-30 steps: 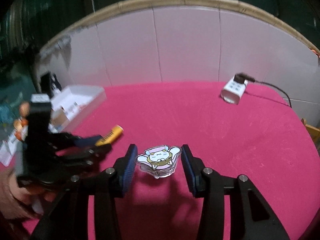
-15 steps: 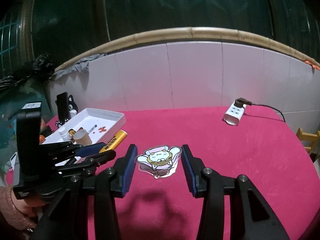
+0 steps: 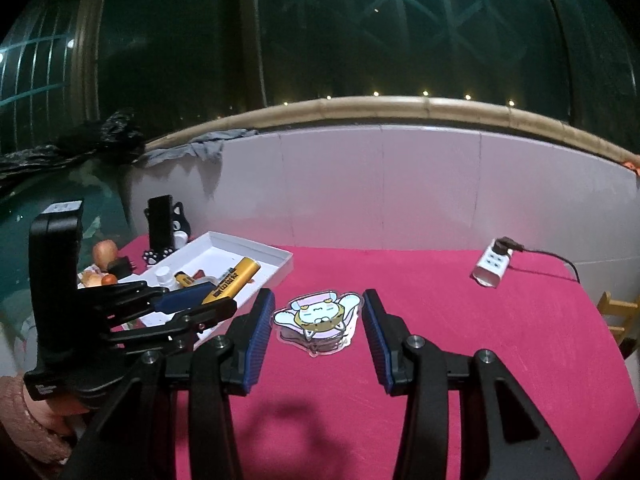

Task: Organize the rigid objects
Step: 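Carry the yellow lighter with the left gripper and the sticker badge with the right gripper to the tray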

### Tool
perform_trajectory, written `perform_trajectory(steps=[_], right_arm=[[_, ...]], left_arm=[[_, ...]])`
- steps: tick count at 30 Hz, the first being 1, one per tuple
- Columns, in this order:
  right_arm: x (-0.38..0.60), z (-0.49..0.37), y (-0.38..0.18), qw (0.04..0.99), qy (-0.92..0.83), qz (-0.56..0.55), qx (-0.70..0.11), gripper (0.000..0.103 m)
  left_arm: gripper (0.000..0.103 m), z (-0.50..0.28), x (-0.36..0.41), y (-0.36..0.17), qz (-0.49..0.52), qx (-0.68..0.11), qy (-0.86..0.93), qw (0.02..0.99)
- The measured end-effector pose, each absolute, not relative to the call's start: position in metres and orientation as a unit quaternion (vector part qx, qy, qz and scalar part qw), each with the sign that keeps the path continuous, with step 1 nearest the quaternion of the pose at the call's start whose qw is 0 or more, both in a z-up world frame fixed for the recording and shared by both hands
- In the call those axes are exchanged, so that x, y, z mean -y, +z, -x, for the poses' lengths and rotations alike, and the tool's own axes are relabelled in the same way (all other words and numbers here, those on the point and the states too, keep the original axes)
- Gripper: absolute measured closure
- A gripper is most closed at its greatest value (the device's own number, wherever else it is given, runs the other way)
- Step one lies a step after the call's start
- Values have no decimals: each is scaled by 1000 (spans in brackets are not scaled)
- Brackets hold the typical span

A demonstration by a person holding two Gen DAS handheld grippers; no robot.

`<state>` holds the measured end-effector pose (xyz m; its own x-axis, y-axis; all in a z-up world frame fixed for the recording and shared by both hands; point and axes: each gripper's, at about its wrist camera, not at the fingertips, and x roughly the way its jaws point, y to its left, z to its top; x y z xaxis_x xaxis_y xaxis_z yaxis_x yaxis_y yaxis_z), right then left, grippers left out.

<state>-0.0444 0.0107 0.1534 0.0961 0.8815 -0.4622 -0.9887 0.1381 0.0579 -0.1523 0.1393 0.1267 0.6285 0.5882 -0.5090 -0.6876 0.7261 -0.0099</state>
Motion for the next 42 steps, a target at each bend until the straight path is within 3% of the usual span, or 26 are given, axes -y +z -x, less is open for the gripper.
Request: perform_trajectory(steps=[16, 42], right_arm=[[-37, 112, 174, 686, 692, 152, -164, 59], [-103, 179, 170, 622, 742, 163, -187, 59]], left_arm=[[79, 231, -150, 143, 119, -199, 419, 878], [79, 322, -197, 145, 138, -182, 506, 832]])
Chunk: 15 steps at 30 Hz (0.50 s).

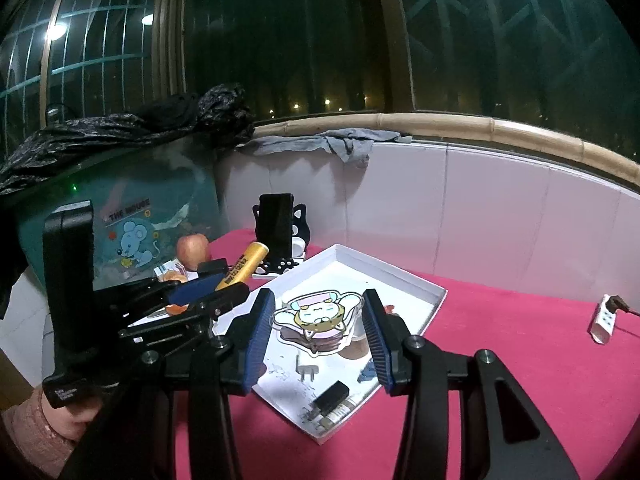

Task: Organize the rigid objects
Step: 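Carry the yellow lighter with the left gripper and the sticker badge with the right gripper to the tray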

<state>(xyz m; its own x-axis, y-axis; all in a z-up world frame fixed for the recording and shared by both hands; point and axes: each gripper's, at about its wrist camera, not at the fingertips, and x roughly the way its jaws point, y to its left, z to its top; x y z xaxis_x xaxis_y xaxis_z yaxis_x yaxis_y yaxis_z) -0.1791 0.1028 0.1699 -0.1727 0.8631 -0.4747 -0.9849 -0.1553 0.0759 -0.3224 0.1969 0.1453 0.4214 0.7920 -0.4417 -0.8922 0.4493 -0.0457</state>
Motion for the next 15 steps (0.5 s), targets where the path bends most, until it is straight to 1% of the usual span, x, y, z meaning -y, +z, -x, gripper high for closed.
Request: perform_trajectory(steps=[15], right_arm=[[-138, 187, 172, 616, 744, 154, -210, 59]], left_arm=[[79, 321, -246, 150, 130, -203, 526, 816]])
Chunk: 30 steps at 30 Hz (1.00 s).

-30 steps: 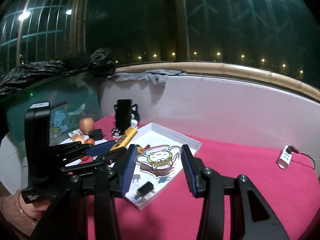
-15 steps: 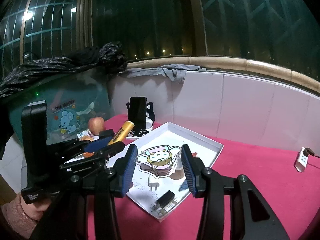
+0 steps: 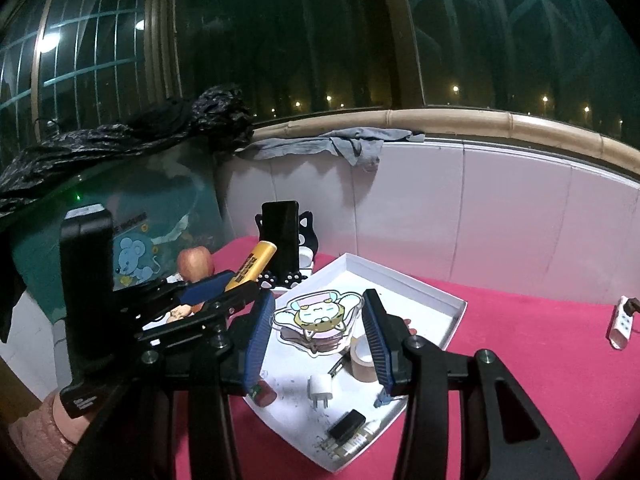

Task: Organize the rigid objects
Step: 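Carry the yellow lighter with the left gripper and the sticker badge with the right gripper to the tray, then release the lighter with the left gripper while the right gripper drops the sticker badge in the tray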

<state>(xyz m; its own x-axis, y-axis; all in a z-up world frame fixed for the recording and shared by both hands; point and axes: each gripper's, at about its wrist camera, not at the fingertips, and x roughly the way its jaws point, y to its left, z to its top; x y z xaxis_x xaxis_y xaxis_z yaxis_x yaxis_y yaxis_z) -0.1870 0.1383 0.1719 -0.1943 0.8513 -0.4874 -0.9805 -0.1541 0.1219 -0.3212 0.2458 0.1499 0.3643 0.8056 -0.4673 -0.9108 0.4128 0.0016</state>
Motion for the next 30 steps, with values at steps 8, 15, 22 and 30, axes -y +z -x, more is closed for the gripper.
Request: perform_trajectory(steps=[8, 15, 22, 30], right_arm=[[-159, 183, 171, 621, 736, 146, -227, 59], [-187, 173, 157, 630, 722, 142, -249, 59], [-225, 153, 126, 645, 689, 138, -301, 59], [-267, 135, 85, 643, 654, 136, -376, 59]], left_arm=[[79, 321, -292, 150, 164, -216, 515, 813], [79, 298, -329, 137, 181, -256, 494, 811], [79, 272, -362, 102, 214, -299, 477, 799], [79, 253, -372, 78, 221, -323, 469, 792]])
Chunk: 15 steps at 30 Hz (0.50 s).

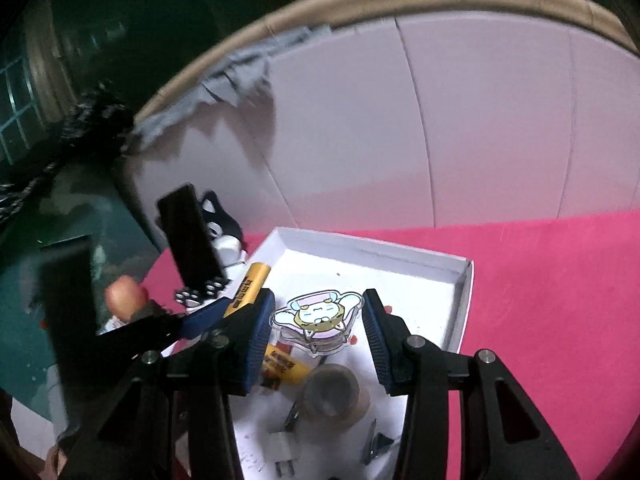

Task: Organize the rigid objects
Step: 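Release the lighter with the left gripper while the right gripper drops the sticker badge in the tray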

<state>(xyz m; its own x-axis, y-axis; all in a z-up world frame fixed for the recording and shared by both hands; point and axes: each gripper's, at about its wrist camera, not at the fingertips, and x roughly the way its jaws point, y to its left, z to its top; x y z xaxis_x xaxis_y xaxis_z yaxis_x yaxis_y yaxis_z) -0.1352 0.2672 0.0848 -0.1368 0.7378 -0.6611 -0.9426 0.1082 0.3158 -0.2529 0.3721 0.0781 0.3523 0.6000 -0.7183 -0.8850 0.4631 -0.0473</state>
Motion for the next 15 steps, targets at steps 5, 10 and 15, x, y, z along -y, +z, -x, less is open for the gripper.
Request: perform_trajectory(steps=[5, 10, 15], right_arm=[[-277, 137, 67, 642, 642, 143, -395, 58], [-283, 134, 57, 646, 632, 146, -402, 58], [-287, 131, 47, 652, 620, 152, -409, 58]], left_arm=[[79, 248, -378, 70, 220, -332, 469, 788], [79, 244, -384, 66, 216, -341, 471, 784], [79, 236, -395, 55, 221, -357, 471, 776]])
